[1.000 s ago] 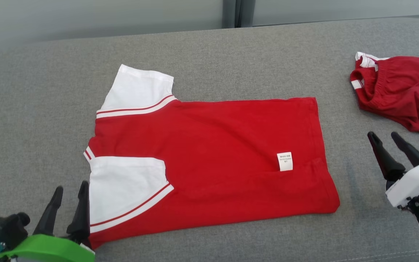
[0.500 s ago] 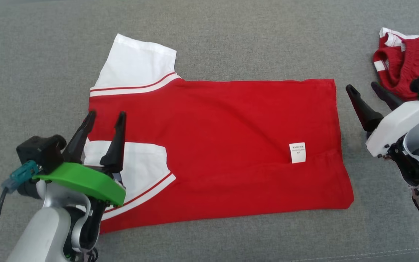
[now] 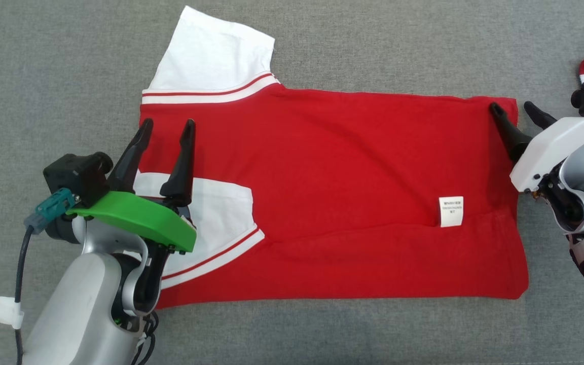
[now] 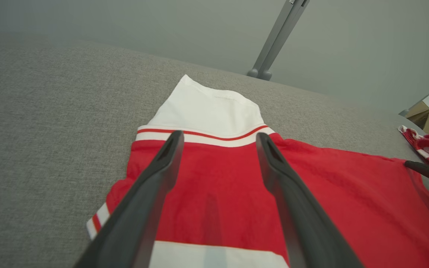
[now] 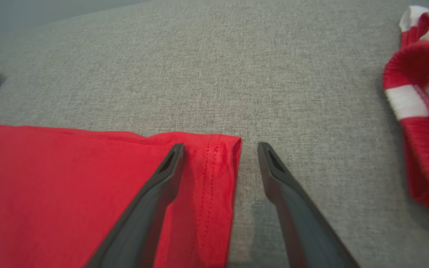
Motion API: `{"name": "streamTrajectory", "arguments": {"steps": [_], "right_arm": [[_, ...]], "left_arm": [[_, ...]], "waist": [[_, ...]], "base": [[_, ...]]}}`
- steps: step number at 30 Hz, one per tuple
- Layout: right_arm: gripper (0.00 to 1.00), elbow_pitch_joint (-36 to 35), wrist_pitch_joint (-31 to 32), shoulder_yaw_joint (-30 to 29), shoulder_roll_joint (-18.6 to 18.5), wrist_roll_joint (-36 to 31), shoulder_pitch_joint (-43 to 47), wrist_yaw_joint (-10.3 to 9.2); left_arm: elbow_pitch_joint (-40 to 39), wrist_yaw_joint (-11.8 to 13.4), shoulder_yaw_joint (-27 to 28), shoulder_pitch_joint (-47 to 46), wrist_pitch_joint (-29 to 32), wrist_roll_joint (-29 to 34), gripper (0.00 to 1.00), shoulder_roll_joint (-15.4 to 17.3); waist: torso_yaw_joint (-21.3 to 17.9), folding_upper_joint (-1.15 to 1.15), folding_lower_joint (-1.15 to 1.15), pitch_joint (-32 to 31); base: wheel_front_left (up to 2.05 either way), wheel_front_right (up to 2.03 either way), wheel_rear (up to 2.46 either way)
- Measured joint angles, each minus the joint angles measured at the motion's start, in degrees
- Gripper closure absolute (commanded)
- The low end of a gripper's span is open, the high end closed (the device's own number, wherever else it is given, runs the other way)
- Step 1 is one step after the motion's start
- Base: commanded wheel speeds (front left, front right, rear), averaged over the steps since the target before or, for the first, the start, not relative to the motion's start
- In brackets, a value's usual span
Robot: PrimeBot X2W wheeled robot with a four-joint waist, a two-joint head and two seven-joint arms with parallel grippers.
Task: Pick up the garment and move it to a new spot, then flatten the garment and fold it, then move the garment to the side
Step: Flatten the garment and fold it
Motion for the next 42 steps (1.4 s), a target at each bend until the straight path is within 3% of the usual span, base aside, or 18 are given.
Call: {"name": "streamTrajectory", "arguments": {"steps": [3, 4, 5, 6, 10, 11, 29, 42], "right_arm": [[0.0, 2.85, -0.44, 0.47, 0.42, -0.1, -1.55, 0.7], [0.05, 3.43, -0.53, 0.56, 0.65, -0.1, -1.92, 0.88], [0.2, 3.88, -0.75, 0.6, 0.85, -0.1, -2.25, 0.94], [0.51, 4.33, -0.98, 0.68, 1.02, -0.1, -2.6, 0.99], [0.79, 5.59, -1.34, 1.72, 1.23, -0.22, -3.67, 2.18], [0.99, 5.7, -1.46, 2.25, 1.34, -0.46, -3.96, 2.66], [1.0, 5.83, -5.7, 8.0, 5.28, -2.8, -7.36, 5.3], [1.0, 7.42, -7.84, 10.57, 6.2, -3.28, -10.78, 6.0]], "left_arm": [[1.04, 0.0, 0.6, -0.79, -0.69, 0.13, 0.0, -0.41], [1.19, 0.0, 0.69, -0.96, -0.7, 0.25, 0.0, -0.49], [1.43, 0.0, 0.71, -1.2, -0.77, 0.48, 0.0, -0.58], [1.79, 0.0, 0.73, -1.51, -1.04, 0.58, 0.0, -0.67], [2.59, 0.0, 1.13, -2.58, -1.22, 0.58, 0.0, -0.76], [2.69, 0.0, 1.44, -2.88, -1.22, 0.59, 0.0, -0.73], [18.45, -0.51, 2.35, -20.35, 7.61, 1.58, 0.0, 2.8], [28.8, -1.0, -1.16, -30.01, 11.4, 6.51, 0.0, 3.75]], "waist": [[0.87, 0.0, 0.0, 0.77], [0.98, 0.0, 0.0, 0.87], [1.06, 0.0, 0.0, 0.95], [1.1, 0.0, 0.0, 0.99], [0.99, 0.0, 0.0, 1.06], [0.86, 0.0, 0.0, 1.09], [-5.68, 0.0, 0.0, 3.31], [-8.9, 0.0, 0.0, 6.52]], "base": [[0.0, 0.0, 0.0], [0.0, 0.0, 0.0], [0.0, 0.0, 0.0], [0.0, 0.0, 0.0], [0.0, 0.0, 0.0], [0.0, 0.0, 0.0], [0.0, 0.0, 0.0], [0.0, 0.0, 0.0]]}}
